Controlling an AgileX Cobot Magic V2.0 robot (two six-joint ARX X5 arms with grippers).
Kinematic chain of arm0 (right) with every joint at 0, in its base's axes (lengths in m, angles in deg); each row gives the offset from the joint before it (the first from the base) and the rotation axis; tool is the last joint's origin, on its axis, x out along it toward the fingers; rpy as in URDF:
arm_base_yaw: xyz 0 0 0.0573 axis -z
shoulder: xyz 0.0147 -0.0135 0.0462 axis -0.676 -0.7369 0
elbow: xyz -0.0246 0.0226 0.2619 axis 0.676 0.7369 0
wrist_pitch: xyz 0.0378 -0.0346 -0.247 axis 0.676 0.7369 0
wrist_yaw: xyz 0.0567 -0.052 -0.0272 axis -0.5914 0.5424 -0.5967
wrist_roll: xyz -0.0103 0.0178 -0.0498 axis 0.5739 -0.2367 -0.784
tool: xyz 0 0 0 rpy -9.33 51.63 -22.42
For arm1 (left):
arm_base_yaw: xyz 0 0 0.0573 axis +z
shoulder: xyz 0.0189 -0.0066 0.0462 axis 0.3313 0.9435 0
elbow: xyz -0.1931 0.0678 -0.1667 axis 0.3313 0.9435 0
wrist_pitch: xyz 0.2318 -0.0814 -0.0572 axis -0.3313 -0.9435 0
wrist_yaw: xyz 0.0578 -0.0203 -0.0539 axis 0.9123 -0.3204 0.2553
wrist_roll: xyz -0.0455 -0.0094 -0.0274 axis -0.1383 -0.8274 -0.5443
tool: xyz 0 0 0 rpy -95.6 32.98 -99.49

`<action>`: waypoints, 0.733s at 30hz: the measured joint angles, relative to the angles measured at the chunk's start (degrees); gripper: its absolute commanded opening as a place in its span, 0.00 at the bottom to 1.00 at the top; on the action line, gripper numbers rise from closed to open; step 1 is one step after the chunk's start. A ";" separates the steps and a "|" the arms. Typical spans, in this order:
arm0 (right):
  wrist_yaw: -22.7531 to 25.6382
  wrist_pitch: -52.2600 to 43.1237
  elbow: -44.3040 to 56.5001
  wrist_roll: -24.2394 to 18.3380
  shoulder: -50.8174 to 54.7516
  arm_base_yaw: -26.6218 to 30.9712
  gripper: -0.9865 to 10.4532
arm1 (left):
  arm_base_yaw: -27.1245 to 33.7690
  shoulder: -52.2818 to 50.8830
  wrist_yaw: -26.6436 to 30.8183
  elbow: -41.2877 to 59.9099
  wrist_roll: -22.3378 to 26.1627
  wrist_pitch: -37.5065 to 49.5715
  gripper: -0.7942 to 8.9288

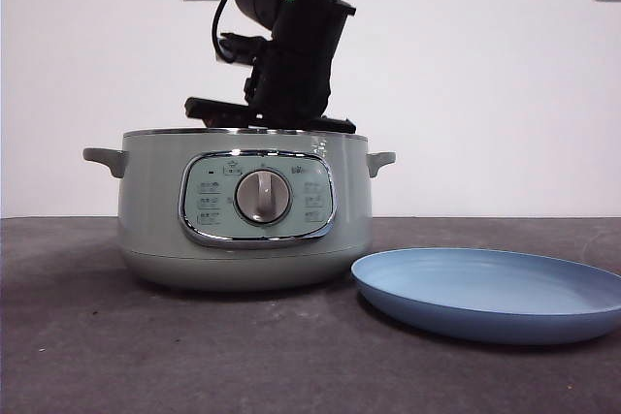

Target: Take the potato out from the steamer,put the potato on the plate,close the lid

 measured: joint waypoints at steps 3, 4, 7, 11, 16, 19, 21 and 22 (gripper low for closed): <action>0.00 0.42 0.09 -0.63 3.28 0.00 0.08 | 0.00 0.07 -0.15 0.00 0.00 0.04 0.07; 0.00 0.48 0.09 -0.83 4.85 0.00 0.08 | 0.00 0.09 -0.15 0.00 0.00 0.15 0.07; 0.00 2.32 0.07 -1.62 11.74 0.00 0.08 | 0.00 0.33 -0.68 0.00 0.02 0.81 0.07; 0.20 8.92 -0.11 -2.60 20.35 0.24 0.08 | 0.02 0.96 -3.82 0.00 0.02 2.36 0.07; 1.73 20.57 -0.13 -4.33 27.87 1.03 0.08 | 0.02 2.45 -4.76 0.00 0.02 2.69 0.07; 1.97 27.26 -0.13 -4.90 30.91 1.64 0.08 | 0.02 3.45 -5.68 0.00 0.02 2.93 0.07; 2.84 30.40 0.52 -5.31 32.70 1.95 0.08 | 0.02 3.82 -6.78 0.00 0.02 3.50 0.07; 3.41 30.51 1.62 -5.38 33.79 1.97 0.08 | 0.02 3.91 -7.13 0.00 0.02 3.80 0.07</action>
